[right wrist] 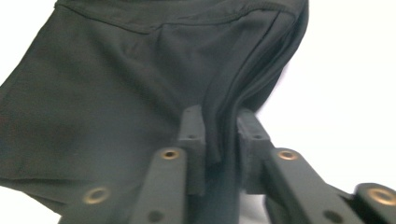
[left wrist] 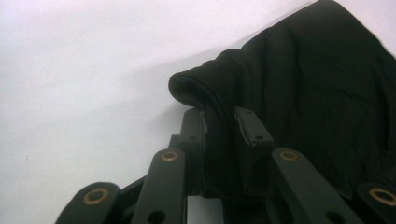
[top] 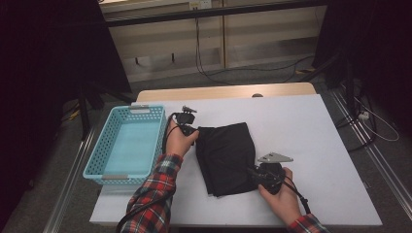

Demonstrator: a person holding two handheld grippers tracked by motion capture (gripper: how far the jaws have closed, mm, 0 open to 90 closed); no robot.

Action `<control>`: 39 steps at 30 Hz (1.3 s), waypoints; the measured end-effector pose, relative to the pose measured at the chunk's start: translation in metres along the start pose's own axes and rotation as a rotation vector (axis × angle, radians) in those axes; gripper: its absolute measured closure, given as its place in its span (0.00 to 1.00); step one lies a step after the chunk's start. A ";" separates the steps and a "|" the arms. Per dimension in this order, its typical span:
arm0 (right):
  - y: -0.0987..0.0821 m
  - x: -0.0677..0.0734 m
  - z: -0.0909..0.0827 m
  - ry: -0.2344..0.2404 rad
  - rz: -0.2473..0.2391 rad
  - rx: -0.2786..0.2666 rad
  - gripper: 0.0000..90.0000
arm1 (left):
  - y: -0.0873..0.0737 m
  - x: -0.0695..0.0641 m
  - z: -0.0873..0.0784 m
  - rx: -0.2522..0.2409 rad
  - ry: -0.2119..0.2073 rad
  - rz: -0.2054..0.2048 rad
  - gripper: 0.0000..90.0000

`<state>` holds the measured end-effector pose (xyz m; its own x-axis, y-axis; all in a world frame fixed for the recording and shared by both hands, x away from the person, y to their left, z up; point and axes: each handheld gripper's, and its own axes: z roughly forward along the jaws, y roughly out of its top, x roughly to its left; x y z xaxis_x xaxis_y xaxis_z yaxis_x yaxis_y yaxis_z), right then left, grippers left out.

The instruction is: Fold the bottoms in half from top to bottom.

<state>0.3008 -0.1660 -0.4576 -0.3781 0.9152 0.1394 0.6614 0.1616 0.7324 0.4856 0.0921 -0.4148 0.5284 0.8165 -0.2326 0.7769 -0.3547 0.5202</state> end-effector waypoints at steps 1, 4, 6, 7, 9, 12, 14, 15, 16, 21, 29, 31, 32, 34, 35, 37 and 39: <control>0.000 0.001 0.000 -0.002 -0.008 0.000 0.88 | 0.000 0.000 0.000 -0.001 0.001 -0.003 0.84; 0.002 0.000 0.000 0.012 -0.001 0.007 0.89 | 0.000 0.000 0.000 0.007 -0.003 -0.001 0.85; 0.003 -0.002 -0.001 0.026 0.006 0.007 0.90 | 0.000 0.001 -0.001 0.016 -0.007 -0.003 0.86; 0.003 -0.002 -0.002 0.043 0.016 0.010 0.90 | 0.000 0.002 -0.002 0.019 -0.004 -0.004 0.86; 0.002 0.001 -0.005 0.083 0.025 0.018 0.90 | 0.001 0.003 -0.004 0.034 -0.008 -0.005 0.86; 0.000 0.007 -0.009 0.099 -0.005 0.023 0.91 | 0.002 0.003 -0.001 0.090 0.001 -0.005 0.83; -0.001 0.009 -0.009 0.097 -0.025 0.024 0.91 | 0.002 0.004 0.002 0.088 0.029 0.002 0.74; -0.001 0.009 -0.009 0.094 -0.026 0.022 0.91 | 0.001 0.005 0.004 0.085 0.034 -0.007 0.71; -0.001 0.009 -0.009 0.096 -0.022 0.023 0.91 | 0.001 0.005 0.006 0.085 0.037 -0.007 0.69; -0.001 0.009 -0.008 0.090 -0.039 0.022 0.91 | 0.002 0.006 0.016 0.111 0.052 0.000 0.63; -0.001 0.010 -0.008 0.089 -0.048 0.020 0.91 | 0.006 0.001 0.020 0.158 0.093 0.002 0.65; -0.001 0.010 -0.007 0.088 -0.052 0.020 0.91 | 0.007 -0.001 0.020 0.166 0.098 -0.006 0.69; -0.001 0.010 -0.007 0.088 -0.052 0.020 0.91 | 0.008 -0.001 0.019 0.181 0.092 -0.006 0.71; -0.001 0.011 -0.007 0.088 -0.054 0.019 0.91 | 0.010 -0.002 0.019 0.209 0.080 -0.016 0.79; -0.001 0.011 -0.007 0.087 -0.057 0.019 0.91 | 0.010 -0.003 0.020 0.212 0.068 -0.029 0.82; -0.001 0.012 -0.007 0.086 -0.058 0.017 0.91 | 0.012 -0.004 0.020 0.231 0.073 -0.024 0.86; -0.001 0.012 -0.007 0.085 -0.060 0.015 0.91 | 0.015 -0.005 0.020 0.247 0.076 -0.042 0.88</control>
<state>0.2911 -0.1582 -0.4524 -0.4701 0.8694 0.1521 0.6451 0.2209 0.7315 0.5012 0.0736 -0.4222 0.4741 0.8614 -0.1820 0.8625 -0.4129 0.2926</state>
